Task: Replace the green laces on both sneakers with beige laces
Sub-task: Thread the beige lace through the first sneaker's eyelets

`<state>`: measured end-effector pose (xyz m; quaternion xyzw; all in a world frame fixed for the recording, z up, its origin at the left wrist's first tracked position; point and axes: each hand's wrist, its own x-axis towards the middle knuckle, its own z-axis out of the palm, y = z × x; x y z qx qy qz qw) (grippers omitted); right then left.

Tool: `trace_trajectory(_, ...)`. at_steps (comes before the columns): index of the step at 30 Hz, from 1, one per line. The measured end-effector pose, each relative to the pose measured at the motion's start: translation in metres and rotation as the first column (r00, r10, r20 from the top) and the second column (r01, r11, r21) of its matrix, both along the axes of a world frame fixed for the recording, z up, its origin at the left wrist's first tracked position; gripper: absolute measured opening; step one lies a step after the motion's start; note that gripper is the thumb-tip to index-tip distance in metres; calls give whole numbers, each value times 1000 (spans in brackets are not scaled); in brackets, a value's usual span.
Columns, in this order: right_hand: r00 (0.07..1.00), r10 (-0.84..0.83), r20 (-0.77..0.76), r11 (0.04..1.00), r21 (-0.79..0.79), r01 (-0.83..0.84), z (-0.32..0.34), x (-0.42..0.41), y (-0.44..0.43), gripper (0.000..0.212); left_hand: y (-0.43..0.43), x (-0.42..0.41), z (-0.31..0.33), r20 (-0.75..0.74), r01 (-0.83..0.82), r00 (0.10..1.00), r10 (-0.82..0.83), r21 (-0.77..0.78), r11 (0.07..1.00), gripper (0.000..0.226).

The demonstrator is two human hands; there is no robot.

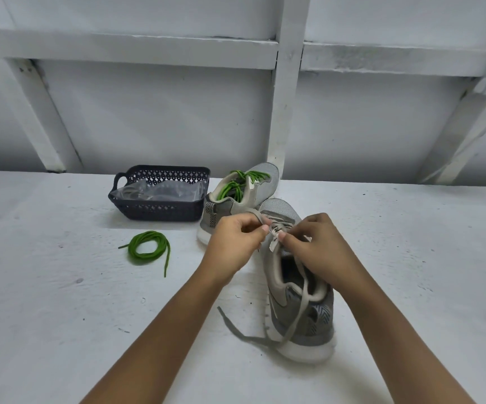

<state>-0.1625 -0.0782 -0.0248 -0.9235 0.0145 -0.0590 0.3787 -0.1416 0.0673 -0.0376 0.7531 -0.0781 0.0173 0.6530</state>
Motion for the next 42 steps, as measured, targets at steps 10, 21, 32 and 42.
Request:
trace_trajectory(10, 998, 55, 20, 986, 157, -58, 0, 0, -3, 14, -12, 2, -11, 151, -114, 984, 96, 120, 986, 16)
trace_trajectory(21, 996, 69, 64, 982, 173, -79, -6, 1, -3, 20, -16, 1, -10, 270, -130, 962, 49, 289, 949, 13)
trace_trajectory(32, 997, 60, 55, 996, 64, -63, -16, 9, -9, 8, -27, -12, -19, 261, -119, 965, 13, 398, 910, 18)
trace_trajectory(42, 991, 36, 131, 994, 102, -50, -12, -4, -23, 11, -32, -24, -28, 305, -274, 938, 166, 355, 894, 21)
